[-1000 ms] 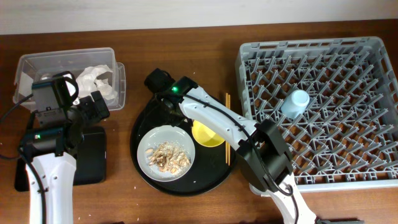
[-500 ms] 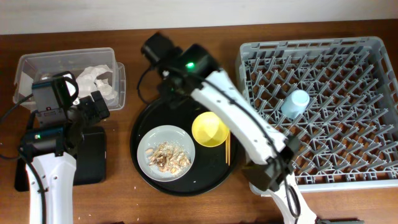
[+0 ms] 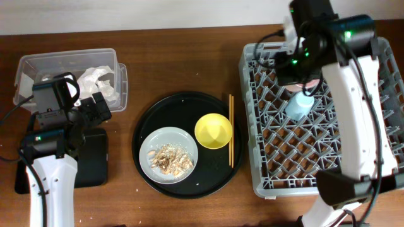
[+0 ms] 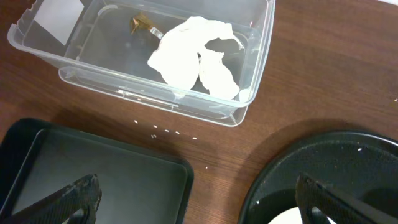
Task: Sort waste into correct bins and load items into the dishwasher rack
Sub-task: 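Lift the pink cup with the right gripper and carry it over the rack, then lower the pink cup into the rack and release it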
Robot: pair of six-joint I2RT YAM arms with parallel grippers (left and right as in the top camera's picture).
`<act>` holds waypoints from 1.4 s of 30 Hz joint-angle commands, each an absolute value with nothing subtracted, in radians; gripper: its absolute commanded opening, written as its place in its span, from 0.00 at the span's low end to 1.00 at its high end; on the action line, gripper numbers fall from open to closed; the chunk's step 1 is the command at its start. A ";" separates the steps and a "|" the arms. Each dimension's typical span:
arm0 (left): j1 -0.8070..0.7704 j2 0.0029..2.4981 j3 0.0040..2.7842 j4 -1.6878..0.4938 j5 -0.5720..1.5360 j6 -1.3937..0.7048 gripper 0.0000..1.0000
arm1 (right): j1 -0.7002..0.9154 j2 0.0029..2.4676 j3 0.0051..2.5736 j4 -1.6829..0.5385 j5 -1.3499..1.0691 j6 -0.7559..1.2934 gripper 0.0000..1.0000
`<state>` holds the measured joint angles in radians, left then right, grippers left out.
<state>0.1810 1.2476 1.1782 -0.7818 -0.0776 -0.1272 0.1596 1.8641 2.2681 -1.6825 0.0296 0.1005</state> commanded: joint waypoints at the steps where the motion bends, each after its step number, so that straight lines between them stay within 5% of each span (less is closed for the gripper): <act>1: 0.186 1.240 1.180 -0.780 -0.071 -0.119 0.99 | 0.008 1.858 2.138 -1.684 -0.154 -0.013 0.04; 5: 0.186 1.240 1.180 -0.780 -0.071 -0.119 0.99 | -0.214 1.857 2.078 -1.699 -0.725 -0.302 0.04; 12: 0.186 1.240 1.180 -0.780 -0.071 -0.119 0.99 | -0.355 1.858 1.633 -1.699 -1.134 -0.678 0.04; 22: 0.186 1.240 1.180 -0.780 -0.071 -0.119 0.99 | -0.356 1.868 1.226 -1.537 -1.297 -0.829 0.04; 33: 0.186 1.240 1.180 -0.780 -0.071 -0.119 0.99 | -0.477 1.923 1.217 -1.546 -1.191 -0.796 0.08; 42: 0.186 1.240 1.180 -0.780 -0.071 -0.119 0.99 | -0.477 1.923 1.216 -1.697 -1.328 -0.916 0.04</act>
